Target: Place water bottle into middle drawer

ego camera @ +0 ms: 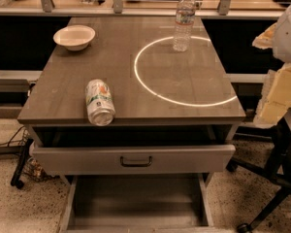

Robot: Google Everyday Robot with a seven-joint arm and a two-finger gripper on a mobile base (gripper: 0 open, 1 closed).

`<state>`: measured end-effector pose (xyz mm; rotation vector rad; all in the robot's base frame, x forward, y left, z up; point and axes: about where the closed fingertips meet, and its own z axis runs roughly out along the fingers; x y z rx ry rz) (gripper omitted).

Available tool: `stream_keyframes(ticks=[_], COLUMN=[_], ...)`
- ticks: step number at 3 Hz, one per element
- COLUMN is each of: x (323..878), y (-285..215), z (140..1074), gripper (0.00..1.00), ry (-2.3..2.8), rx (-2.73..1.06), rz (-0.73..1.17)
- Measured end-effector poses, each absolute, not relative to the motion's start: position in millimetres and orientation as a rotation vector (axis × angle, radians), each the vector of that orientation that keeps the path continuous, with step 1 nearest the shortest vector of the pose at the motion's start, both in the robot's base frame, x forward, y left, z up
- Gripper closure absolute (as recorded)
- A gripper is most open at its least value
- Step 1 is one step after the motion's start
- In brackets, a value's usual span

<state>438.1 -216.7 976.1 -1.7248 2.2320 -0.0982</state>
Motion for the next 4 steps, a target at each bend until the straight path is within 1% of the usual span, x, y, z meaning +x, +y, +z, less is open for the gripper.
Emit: stream_keyframes(ticks=[1, 2, 3, 4], x=[438.1, 465.0, 554.9, 627.0], y=[-216.7, -214.4, -196.3, -175.6], z=[976.2, 967.6, 959.1, 974.9], gripper=[0.0, 0.0, 0.0, 0.0], ry=[2.232, 2.213, 2.108, 1.987], rx=[-1.725, -1.675, -1.584, -1.505], rz=[-0.098, -0.07, -0.059, -0.077])
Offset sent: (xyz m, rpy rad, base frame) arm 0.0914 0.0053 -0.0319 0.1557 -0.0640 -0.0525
